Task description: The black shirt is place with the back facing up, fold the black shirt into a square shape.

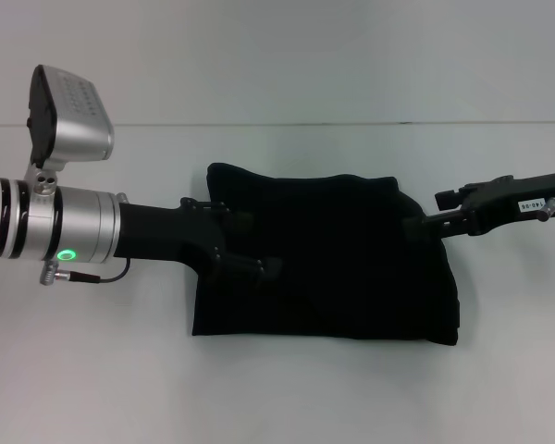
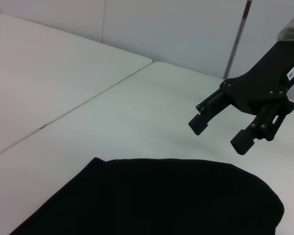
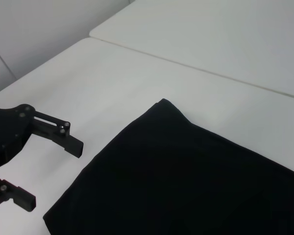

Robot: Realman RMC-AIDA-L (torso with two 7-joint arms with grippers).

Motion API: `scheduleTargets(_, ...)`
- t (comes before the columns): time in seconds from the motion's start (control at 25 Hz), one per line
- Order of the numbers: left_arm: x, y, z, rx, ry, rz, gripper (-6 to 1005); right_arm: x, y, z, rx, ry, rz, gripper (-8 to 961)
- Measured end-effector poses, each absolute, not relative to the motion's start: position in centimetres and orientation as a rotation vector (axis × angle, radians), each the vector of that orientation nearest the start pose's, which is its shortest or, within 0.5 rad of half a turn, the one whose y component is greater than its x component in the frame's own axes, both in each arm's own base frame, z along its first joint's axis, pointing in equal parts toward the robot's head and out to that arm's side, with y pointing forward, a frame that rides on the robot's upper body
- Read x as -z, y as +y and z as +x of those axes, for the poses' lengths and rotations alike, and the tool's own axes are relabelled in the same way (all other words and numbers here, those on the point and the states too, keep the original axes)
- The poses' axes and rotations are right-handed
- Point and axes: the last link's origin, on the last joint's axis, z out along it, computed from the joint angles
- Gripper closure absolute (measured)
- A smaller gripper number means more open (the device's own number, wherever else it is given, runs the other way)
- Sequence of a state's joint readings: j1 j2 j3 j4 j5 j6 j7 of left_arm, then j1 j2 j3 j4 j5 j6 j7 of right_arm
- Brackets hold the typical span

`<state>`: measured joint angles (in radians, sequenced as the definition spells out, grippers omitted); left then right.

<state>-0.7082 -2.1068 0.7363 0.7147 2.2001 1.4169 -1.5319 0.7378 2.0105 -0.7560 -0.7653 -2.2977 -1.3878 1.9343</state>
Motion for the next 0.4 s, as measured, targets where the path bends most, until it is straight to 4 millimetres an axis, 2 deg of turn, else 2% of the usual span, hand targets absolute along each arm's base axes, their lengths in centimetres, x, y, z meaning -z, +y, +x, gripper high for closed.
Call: scheduleTargets(0.4,1.80,37.90,-21.78,0.400,-0.555,-2.808,107,-2.90,40.47,23.18,-0.238,0.954,-2.633,17)
